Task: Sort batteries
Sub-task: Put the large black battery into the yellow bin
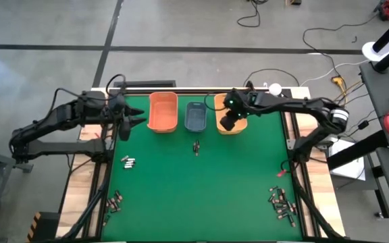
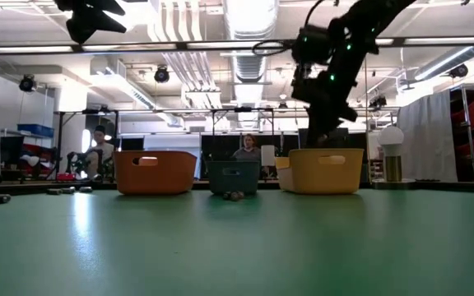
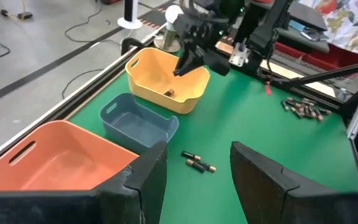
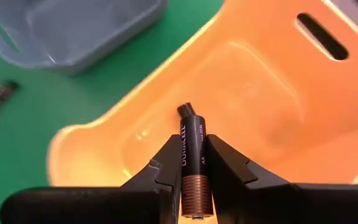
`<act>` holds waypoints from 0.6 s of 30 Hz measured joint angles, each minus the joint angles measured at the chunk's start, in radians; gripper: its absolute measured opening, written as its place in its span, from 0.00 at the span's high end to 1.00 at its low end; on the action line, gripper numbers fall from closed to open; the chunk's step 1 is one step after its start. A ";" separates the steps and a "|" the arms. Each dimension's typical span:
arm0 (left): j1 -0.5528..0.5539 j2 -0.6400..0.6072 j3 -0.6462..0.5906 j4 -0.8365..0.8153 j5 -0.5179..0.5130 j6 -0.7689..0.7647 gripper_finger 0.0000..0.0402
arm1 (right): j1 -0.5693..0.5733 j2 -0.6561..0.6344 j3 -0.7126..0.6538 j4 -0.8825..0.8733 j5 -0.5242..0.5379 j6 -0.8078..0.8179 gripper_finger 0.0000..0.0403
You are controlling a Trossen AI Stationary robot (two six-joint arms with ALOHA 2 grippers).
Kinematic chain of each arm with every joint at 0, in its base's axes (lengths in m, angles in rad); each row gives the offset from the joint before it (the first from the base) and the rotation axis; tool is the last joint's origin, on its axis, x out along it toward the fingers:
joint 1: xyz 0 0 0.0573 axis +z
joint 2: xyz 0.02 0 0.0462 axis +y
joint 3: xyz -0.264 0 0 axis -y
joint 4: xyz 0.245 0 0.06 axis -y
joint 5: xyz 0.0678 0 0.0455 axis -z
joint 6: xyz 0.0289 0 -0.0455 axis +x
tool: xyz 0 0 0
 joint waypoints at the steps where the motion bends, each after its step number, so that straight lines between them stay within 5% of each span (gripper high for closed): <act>1: 0.000 0.004 0.000 0.000 -0.002 -0.001 0.61 | -0.005 0.012 0.000 0.010 0.000 -0.028 0.88; 10: 0.000 0.048 0.000 0.026 -0.008 -0.023 0.61 | -0.012 0.109 0.000 0.084 0.002 -0.325 0.88; 18: 0.000 0.087 0.000 0.031 -0.011 -0.025 0.61 | -0.046 0.205 0.093 0.045 -0.026 -0.301 0.88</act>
